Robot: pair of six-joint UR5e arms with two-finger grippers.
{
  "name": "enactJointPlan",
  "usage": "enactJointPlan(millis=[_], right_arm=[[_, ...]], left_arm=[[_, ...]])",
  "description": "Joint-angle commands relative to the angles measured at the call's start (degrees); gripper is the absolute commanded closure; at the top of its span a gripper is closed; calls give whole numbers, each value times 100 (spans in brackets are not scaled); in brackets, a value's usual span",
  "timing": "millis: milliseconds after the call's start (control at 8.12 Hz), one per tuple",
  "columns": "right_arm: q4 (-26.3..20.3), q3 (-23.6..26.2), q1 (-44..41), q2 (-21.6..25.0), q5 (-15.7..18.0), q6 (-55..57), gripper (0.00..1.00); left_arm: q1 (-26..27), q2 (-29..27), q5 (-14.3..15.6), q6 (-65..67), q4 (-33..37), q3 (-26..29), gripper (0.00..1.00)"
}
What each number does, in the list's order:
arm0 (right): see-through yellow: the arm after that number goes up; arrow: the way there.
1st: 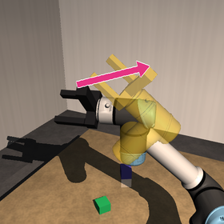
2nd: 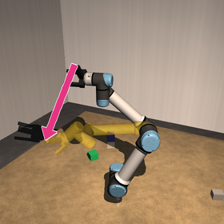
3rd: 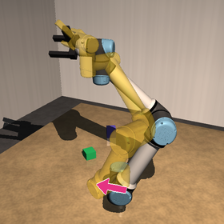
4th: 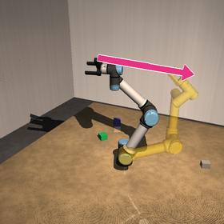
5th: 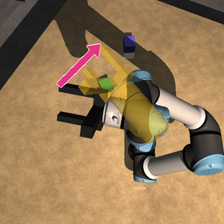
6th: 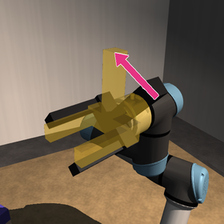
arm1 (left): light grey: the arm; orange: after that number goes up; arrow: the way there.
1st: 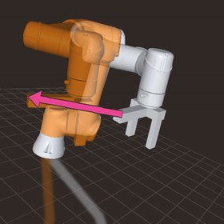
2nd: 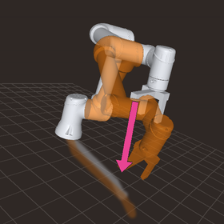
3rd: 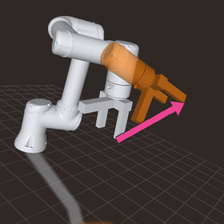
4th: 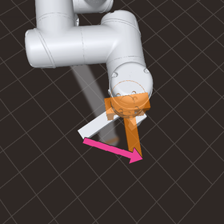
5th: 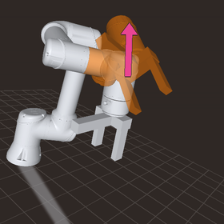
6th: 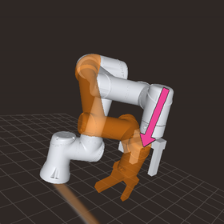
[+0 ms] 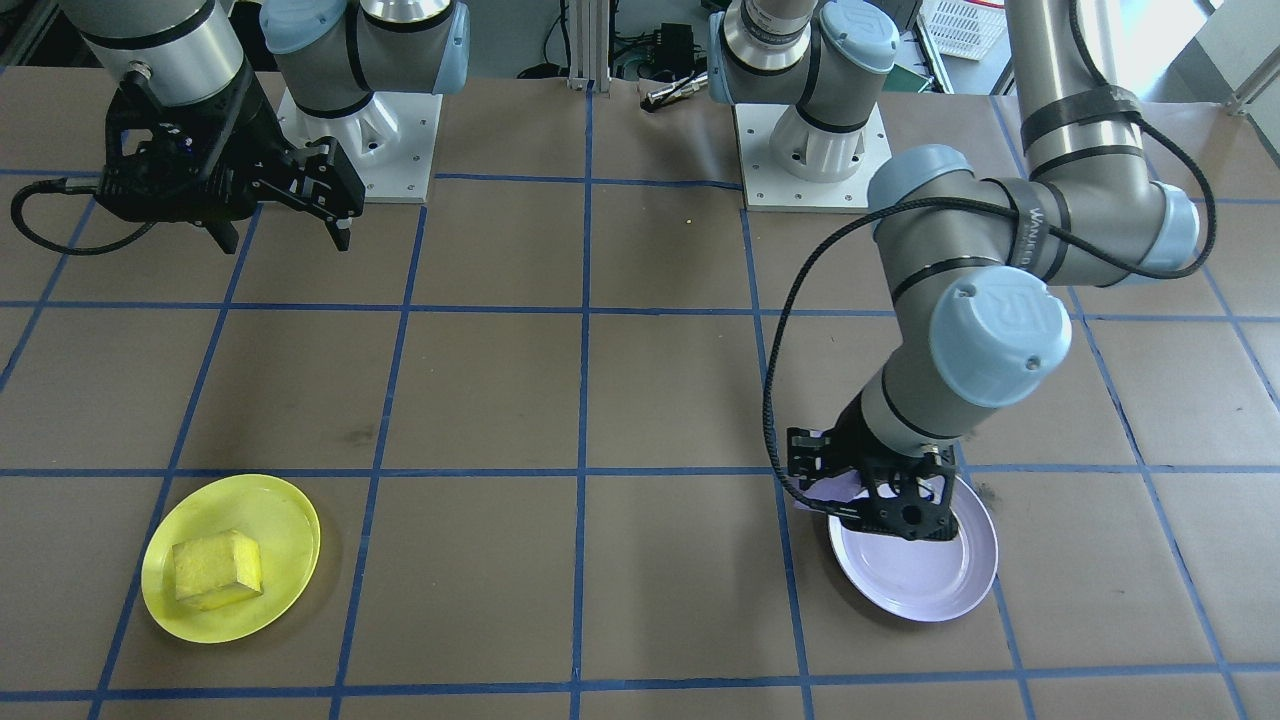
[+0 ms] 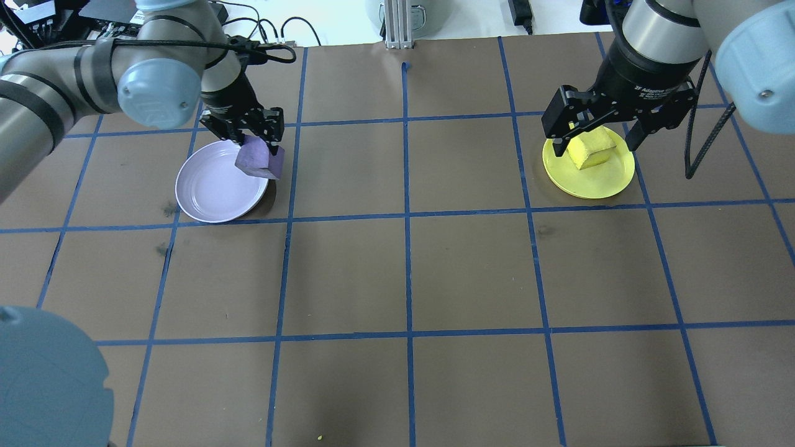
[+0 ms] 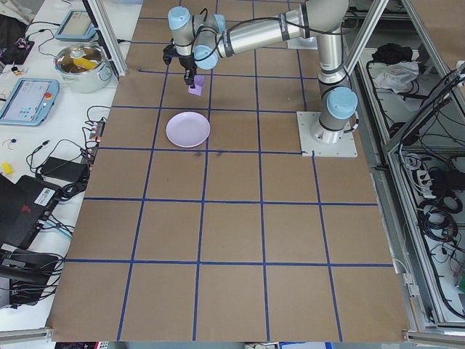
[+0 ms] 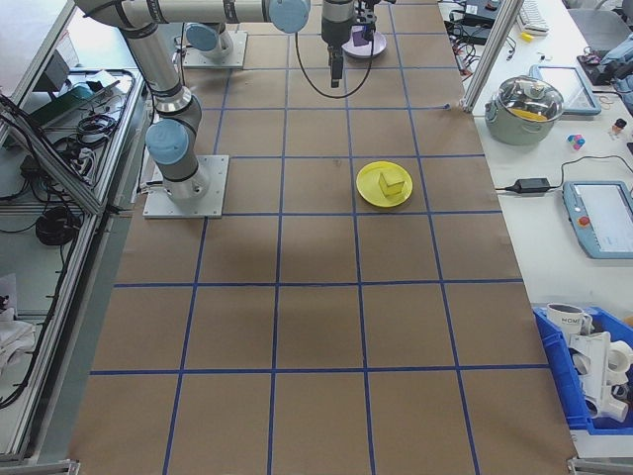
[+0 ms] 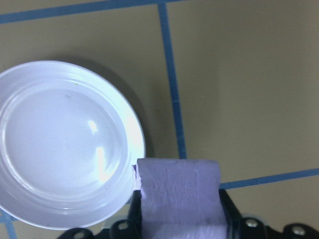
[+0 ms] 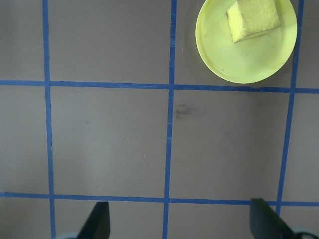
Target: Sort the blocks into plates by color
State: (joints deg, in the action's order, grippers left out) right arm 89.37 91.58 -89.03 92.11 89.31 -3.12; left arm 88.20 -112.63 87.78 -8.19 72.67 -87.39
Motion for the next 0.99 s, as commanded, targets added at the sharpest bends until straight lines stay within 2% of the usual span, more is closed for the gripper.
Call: enactJointPlan(millis=[0, 370, 493, 616, 739, 862], right_arm=[[-7, 0, 0, 0, 7, -5, 0], [-7, -9, 0, 0, -1, -5, 0], [-7, 0, 0, 0, -1, -5, 0], [2, 0, 0, 0, -1, -5, 0], [11, -9, 0, -9, -1, -5, 0], [11, -9, 0, 0, -1, -5, 0]], left_arm=[[-741, -135, 29, -1014, -103, 21, 100], [-1033, -373, 29, -1421, -507, 21, 100], [-1050, -460, 46, -1422, -560, 12, 72], [-1059, -531, 55, -1413, -544, 12, 57], [-1059, -549, 168, -1404, -517, 12, 1], [-1042, -575, 726, -1404, -500, 21, 0]])
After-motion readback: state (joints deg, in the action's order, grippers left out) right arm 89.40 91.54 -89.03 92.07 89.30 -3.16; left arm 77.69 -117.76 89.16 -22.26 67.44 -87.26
